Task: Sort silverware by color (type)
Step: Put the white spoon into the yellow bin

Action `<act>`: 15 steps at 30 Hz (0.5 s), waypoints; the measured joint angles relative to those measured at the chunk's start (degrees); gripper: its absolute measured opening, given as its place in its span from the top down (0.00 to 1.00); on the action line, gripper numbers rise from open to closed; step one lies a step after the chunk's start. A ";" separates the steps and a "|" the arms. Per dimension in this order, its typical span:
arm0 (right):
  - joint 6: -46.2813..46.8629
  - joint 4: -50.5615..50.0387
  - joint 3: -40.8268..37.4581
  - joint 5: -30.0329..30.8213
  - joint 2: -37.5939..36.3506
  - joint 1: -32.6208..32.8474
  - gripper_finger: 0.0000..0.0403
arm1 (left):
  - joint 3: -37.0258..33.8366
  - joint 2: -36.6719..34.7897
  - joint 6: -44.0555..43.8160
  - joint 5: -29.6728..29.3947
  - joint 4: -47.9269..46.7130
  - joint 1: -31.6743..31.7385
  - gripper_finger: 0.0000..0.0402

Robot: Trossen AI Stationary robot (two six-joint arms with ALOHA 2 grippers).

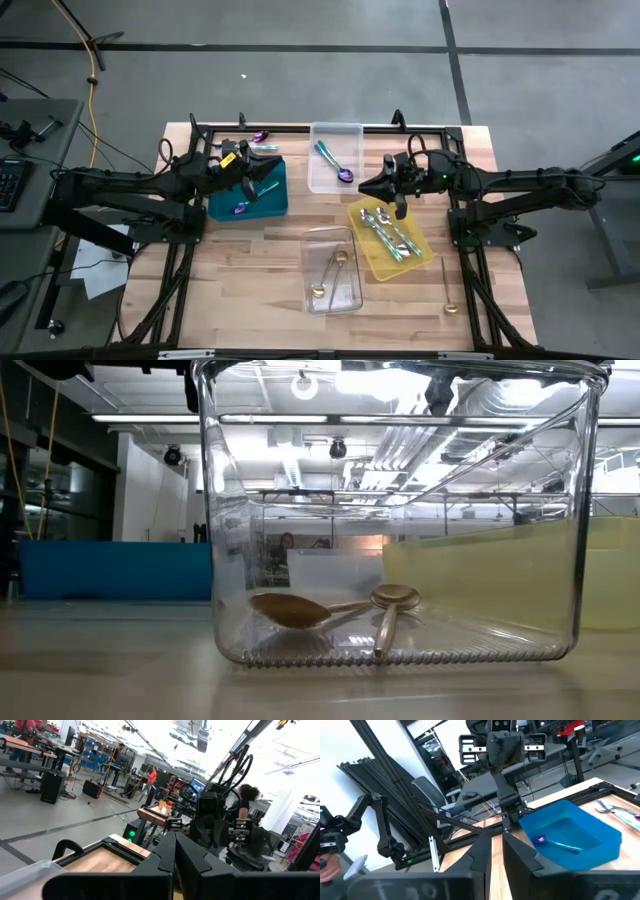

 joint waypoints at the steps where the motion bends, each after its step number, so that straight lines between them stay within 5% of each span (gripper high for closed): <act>1: -0.02 0.02 0.00 0.00 0.00 0.00 0.90 | 0.00 0.02 0.00 0.00 0.00 0.00 1.00; 15: -3.29 0.00 0.00 0.07 0.04 0.00 0.98 | 0.00 0.02 0.46 0.00 -0.02 0.00 1.00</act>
